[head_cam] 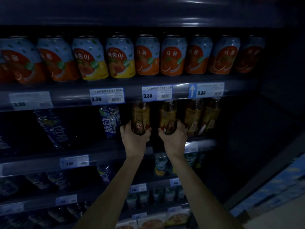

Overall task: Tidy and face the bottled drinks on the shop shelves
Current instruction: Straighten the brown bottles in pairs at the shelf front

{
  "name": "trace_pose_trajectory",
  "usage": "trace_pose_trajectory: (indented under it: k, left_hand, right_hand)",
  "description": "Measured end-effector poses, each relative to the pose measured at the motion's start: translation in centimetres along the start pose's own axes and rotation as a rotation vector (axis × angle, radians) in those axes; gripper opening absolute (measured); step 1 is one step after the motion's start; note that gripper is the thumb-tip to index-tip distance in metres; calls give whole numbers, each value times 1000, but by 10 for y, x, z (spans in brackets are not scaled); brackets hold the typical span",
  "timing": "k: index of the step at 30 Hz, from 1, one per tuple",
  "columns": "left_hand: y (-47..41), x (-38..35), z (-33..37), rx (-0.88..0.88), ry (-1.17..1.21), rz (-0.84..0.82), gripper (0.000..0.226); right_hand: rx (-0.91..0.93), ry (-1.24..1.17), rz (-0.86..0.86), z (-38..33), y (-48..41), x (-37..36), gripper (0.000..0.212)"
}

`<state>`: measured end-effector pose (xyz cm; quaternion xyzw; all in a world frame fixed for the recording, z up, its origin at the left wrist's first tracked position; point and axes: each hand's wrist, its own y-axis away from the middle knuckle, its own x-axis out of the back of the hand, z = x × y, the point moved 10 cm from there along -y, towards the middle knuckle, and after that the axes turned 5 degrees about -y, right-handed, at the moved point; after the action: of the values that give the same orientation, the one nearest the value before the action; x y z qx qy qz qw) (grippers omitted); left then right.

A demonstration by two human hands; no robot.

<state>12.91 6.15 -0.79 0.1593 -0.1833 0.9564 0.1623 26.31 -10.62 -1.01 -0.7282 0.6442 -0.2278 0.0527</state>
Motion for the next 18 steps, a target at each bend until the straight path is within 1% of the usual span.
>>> trace_pose_trajectory:
  k: [3, 8, 11, 14, 18]
  left_hand:
    - [1, -4, 0, 7, 2, -4, 85]
    - [8, -10, 0, -10, 8, -6, 85]
    - [11, -10, 1, -3, 7, 1, 84]
    - [11, -11, 0, -7, -7, -36, 87]
    - [16, -7, -4, -41, -29, -41, 89]
  right_hand:
    - [-15, 1, -14, 3, 1, -2, 84]
    - [-10, -11, -32, 4, 2, -3, 79]
    - [-17, -30, -26, 3, 6, -5, 82]
    - [-13, -50, -7, 5, 12, -5, 83]
    - [18, -4, 28, 10, 19, 0, 76]
